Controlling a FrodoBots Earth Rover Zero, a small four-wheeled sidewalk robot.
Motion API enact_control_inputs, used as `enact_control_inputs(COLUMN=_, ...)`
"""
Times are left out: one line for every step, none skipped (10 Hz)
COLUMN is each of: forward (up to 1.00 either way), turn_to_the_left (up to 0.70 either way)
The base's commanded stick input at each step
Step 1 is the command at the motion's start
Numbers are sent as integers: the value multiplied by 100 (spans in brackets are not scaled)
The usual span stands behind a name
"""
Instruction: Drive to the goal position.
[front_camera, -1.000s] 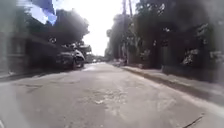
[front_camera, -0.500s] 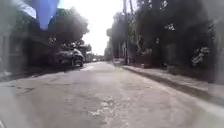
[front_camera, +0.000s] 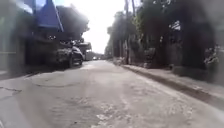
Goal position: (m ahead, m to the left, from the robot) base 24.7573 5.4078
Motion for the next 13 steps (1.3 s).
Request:
enact_control_inputs(forward=70, turn_to_the_left=-3)
enact_control_inputs(forward=70, turn_to_the_left=-3)
enact_control_inputs(forward=70, turn_to_the_left=-3)
enact_control_inputs(forward=70, turn_to_the_left=-3)
enact_control_inputs(forward=70, turn_to_the_left=-3)
enact_control_inputs(forward=70, turn_to_the_left=-3)
enact_control_inputs(forward=70, turn_to_the_left=-3)
enact_control_inputs(forward=70, turn_to_the_left=-3)
enact_control_inputs(forward=70, turn_to_the_left=-3)
enact_control_inputs(forward=70, turn_to_the_left=-3)
enact_control_inputs(forward=70, turn_to_the_left=-3)
enact_control_inputs(forward=70, turn_to_the_left=-3)
enact_control_inputs(forward=70, turn_to_the_left=-3)
